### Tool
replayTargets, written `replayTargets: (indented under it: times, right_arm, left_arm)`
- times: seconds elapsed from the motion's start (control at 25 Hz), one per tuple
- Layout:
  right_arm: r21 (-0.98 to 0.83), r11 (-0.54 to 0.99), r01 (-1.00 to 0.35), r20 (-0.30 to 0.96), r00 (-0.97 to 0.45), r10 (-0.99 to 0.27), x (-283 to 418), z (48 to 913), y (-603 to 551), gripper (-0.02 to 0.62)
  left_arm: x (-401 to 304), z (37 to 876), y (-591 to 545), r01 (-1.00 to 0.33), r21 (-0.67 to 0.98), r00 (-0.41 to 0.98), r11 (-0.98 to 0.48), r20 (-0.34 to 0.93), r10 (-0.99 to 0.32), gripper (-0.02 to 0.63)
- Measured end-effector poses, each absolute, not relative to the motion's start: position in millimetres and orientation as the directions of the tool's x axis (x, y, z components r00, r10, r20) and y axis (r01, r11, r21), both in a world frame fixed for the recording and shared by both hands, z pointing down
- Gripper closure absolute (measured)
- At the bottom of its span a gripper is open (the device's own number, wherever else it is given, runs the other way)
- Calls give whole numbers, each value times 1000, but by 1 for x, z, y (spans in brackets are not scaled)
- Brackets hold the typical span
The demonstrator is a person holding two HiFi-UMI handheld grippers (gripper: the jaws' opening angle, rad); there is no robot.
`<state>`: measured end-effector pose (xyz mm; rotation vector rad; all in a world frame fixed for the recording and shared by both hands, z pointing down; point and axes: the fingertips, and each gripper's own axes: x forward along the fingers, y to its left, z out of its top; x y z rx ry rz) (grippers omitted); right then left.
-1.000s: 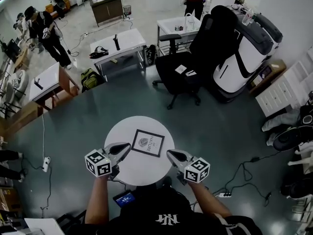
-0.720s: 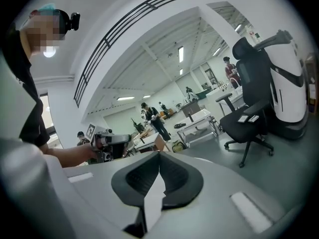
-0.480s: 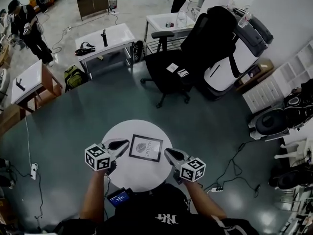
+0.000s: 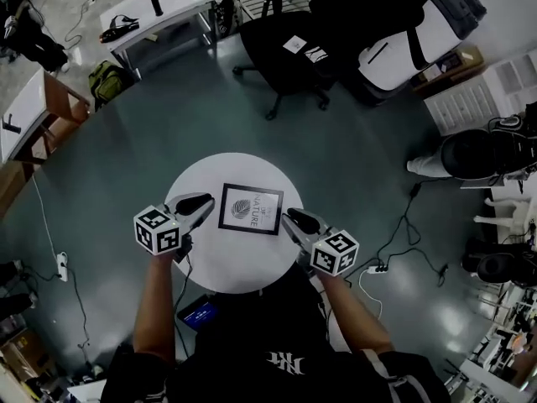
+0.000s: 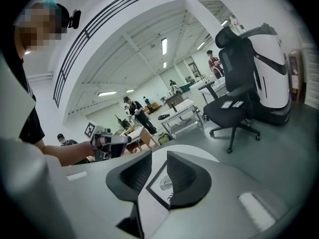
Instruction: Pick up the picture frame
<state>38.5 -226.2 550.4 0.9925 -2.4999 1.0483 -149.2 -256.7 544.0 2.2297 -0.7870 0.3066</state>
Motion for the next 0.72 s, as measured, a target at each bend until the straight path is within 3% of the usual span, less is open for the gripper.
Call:
replayTargets:
  times: [0.72]
  right_arm:
    - [-537,284,-794,645,-604,-467,64,725,-236,443]
  left_arm:
    - [-139,707,-255,-656,630,751,-416,601,-273,485]
